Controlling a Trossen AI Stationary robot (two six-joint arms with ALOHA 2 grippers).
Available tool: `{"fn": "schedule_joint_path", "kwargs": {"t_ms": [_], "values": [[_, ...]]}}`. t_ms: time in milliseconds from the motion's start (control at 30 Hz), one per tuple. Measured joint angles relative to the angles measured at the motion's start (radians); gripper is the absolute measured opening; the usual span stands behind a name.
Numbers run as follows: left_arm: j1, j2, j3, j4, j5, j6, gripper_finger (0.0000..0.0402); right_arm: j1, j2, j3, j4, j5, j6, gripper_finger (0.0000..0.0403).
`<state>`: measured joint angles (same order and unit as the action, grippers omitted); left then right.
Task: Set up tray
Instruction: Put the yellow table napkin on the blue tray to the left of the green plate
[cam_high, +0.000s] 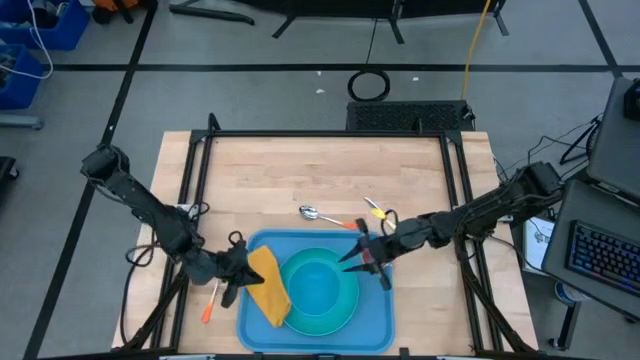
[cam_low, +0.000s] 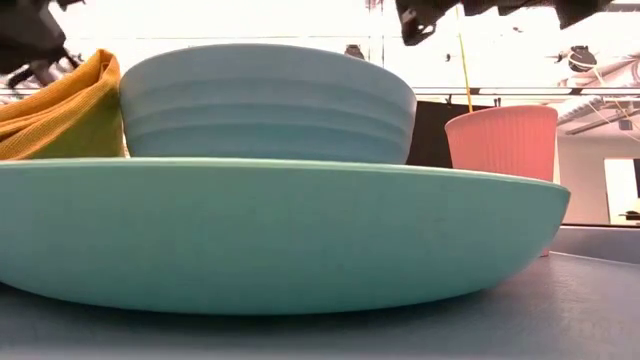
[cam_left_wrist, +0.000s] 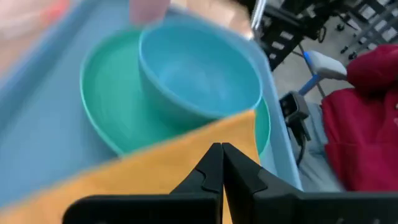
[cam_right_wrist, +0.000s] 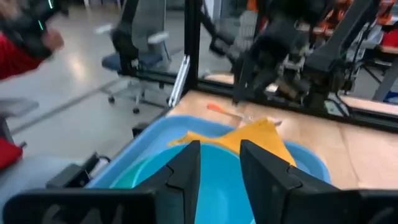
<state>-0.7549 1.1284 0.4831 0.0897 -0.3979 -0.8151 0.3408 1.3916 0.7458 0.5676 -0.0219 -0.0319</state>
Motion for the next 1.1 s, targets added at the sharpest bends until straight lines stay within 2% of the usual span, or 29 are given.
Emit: {"fn": "schedule_joint_path", "kwargs": {"t_ms": [267,533,667,867,1100], "values": [[0.014,0.195,0.000,-0.010,0.013,-0.239,0.0002,0.000,-0.053,-0.048,0.014,0.077,0.008,0.0102],[0.016,0.287,0.001,0.014,0.026,-0.293,0.0002,0.001,-0.053,-0.048,0.011,0.076,0.003,0.0102],[0.025,0.325,0.001,0.014,0.106,-0.349,0.0002,0.001,-0.053,-0.048,0.011,0.075,0.002,0.0102],[0.049,0.386,0.003,0.021,0.158,-0.383,0.0002,0.001,-0.053,-0.048,0.011,0.075,0.002,0.0102],[0.077,0.408,0.005,0.020,0.220,-0.358,0.0002,0.001,-0.053,-0.048,0.011,0.077,-0.006,0.0102]]}}
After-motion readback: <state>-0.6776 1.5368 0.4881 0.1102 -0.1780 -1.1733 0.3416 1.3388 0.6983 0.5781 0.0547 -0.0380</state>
